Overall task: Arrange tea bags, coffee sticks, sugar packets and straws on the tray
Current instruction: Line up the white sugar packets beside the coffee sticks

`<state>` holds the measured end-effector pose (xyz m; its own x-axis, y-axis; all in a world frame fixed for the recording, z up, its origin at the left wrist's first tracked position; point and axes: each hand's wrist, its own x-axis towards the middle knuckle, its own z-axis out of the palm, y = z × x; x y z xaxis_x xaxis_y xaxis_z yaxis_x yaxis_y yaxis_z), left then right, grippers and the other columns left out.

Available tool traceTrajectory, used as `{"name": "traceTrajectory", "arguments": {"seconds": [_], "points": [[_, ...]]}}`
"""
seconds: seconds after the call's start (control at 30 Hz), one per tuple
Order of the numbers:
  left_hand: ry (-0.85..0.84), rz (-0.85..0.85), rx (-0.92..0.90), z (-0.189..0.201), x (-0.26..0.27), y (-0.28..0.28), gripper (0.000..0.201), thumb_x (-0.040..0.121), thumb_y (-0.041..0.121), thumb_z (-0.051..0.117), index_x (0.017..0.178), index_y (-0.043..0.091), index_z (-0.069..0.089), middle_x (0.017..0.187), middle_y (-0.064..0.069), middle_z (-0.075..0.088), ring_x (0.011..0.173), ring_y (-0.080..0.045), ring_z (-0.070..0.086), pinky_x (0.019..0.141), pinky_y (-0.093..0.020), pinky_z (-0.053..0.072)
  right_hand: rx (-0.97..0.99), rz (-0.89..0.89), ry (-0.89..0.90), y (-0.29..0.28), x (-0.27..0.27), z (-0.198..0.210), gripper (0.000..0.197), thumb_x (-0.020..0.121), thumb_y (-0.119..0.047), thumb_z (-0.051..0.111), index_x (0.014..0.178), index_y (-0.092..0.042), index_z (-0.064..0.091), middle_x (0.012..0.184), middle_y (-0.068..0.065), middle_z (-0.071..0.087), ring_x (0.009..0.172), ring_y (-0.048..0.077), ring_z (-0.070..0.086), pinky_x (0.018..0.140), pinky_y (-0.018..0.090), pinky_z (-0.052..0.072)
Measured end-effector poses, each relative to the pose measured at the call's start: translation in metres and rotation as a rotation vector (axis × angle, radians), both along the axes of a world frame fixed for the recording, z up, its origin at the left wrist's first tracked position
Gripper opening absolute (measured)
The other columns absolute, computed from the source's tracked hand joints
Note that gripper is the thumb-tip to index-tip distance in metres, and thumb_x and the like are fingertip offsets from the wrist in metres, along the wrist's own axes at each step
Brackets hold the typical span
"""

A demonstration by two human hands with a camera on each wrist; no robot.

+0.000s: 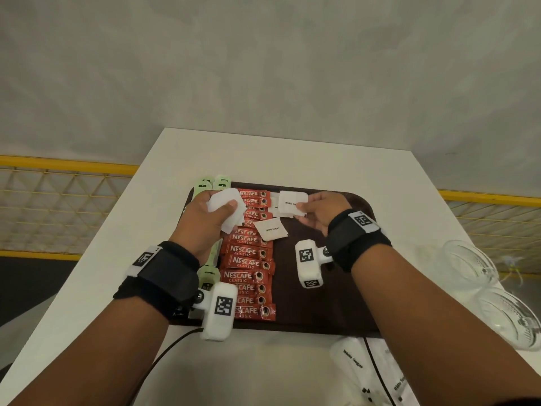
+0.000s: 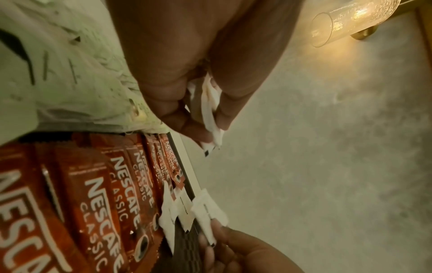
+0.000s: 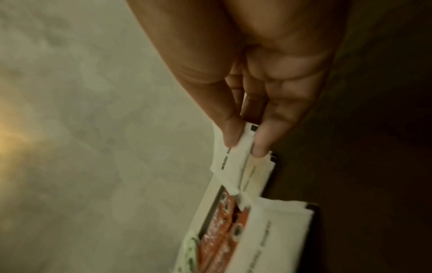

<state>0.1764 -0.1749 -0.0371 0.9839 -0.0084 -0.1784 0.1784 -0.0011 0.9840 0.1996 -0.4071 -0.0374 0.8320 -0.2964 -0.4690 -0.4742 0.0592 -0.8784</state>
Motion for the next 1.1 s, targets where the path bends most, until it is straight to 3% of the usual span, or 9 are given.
{"name": "traceTrajectory", "arguments": {"seconds": [0.13, 0.27, 0.33, 0.43, 0.53, 0.63, 0.8, 0.9, 1.1], "points": [[0.02, -0.014, -0.007, -0.001, -0.002, 0.003, 0.032, 0.096, 0.02, 0.062, 0.126, 0.016, 0.052, 0.118, -0.004, 0.059, 0.106, -0.024, 0.061, 0.087, -0.046, 0.058, -0.319, 0.08, 0.109, 0.006, 0.01, -0.015, 0.016, 0.085, -0.008, 0.072, 0.093, -0.011, 0.058, 0.085, 0.011, 0.068, 0.076, 0.019, 0.065, 0.075, 0.032, 0.057], [0.022, -0.013, -0.01, -0.003, -0.001, 0.007, 0.035, 0.096, 0.019, 0.061, 0.129, 0.015, 0.052, 0.121, -0.004, 0.057, 0.108, -0.023, 0.06, 0.078, -0.036, 0.058, -0.455, 0.177, 0.068, 0.006, 0.017, -0.023, 0.02, 0.08, -0.013, 0.076, 0.075, -0.017, 0.058, 0.08, 0.009, 0.066, 0.066, 0.016, 0.064, 0.07, 0.031, 0.058], [0.025, -0.011, -0.011, -0.004, 0.0, 0.008, 0.035, 0.095, 0.02, 0.062, 0.129, 0.016, 0.052, 0.123, -0.005, 0.056, 0.109, -0.024, 0.059, 0.076, -0.034, 0.058, -0.593, 0.248, 0.126, 0.009, 0.019, -0.019, 0.02, 0.077, -0.022, 0.079, 0.084, -0.014, 0.063, 0.089, 0.008, 0.069, 0.078, 0.021, 0.068, 0.078, 0.034, 0.059], [0.026, -0.013, -0.017, -0.004, 0.001, 0.009, 0.035, 0.096, 0.02, 0.061, 0.129, 0.016, 0.051, 0.123, -0.005, 0.056, 0.108, -0.023, 0.059, 0.071, -0.03, 0.057, -0.812, 0.261, 0.167, 0.008, 0.021, -0.016, 0.047, 0.077, -0.031, 0.08, 0.111, -0.007, 0.059, 0.103, 0.006, 0.063, 0.098, 0.024, 0.063, 0.086, 0.032, 0.051], [0.031, -0.015, -0.026, -0.005, 0.001, 0.01, 0.038, 0.095, 0.021, 0.062, 0.13, 0.016, 0.051, 0.125, -0.005, 0.056, 0.111, -0.024, 0.059, 0.075, -0.033, 0.059, -0.887, 0.28, 0.119, 0.009, 0.014, -0.01, 0.048, 0.081, -0.039, 0.074, 0.112, -0.006, 0.06, 0.101, 0.004, 0.062, 0.095, 0.022, 0.062, 0.076, 0.03, 0.047], [0.036, -0.008, -0.016, -0.006, 0.002, 0.011, 0.036, 0.095, 0.022, 0.062, 0.129, 0.017, 0.052, 0.124, -0.004, 0.056, 0.112, -0.025, 0.058, 0.078, -0.035, 0.058, -0.933, 0.458, 0.183, 0.014, 0.005, -0.009, 0.045, 0.081, -0.051, 0.069, 0.093, -0.008, 0.068, 0.089, 0.006, 0.071, 0.078, 0.018, 0.067, 0.068, 0.028, 0.051], [0.039, -0.003, -0.016, -0.005, -0.001, 0.006, 0.033, 0.096, 0.022, 0.062, 0.127, 0.018, 0.052, 0.121, -0.003, 0.057, 0.112, -0.026, 0.059, 0.081, -0.038, 0.058, -0.867, 0.577, 0.179, 0.026, -0.011, -0.009, 0.046, 0.079, -0.058, 0.068, 0.069, -0.016, 0.053, 0.061, -0.001, 0.06, 0.052, 0.011, 0.056, 0.051, 0.022, 0.043], [0.042, 0.0, -0.03, -0.005, -0.004, 0.003, 0.031, 0.096, 0.021, 0.061, 0.125, 0.019, 0.052, 0.12, -0.003, 0.058, 0.111, -0.026, 0.06, 0.085, -0.043, 0.058, -0.861, 0.592, 0.123, 0.034, -0.014, -0.01, 0.047, 0.076, -0.059, 0.07, 0.064, -0.021, 0.047, 0.06, -0.006, 0.052, 0.052, 0.007, 0.05, 0.048, 0.021, 0.035], [0.05, -0.004, -0.049, -0.004, -0.007, 0.007, 0.036, 0.095, 0.02, 0.062, 0.129, 0.014, 0.051, 0.123, -0.007, 0.057, 0.113, -0.03, 0.059, 0.086, -0.045, 0.058, -0.946, 0.591, 0.081, 0.041, -0.016, -0.013, 0.044, 0.075, -0.045, 0.078, 0.091, -0.017, 0.049, 0.082, -0.004, 0.052, 0.076, 0.013, 0.053, 0.05, 0.02, 0.035]]}}
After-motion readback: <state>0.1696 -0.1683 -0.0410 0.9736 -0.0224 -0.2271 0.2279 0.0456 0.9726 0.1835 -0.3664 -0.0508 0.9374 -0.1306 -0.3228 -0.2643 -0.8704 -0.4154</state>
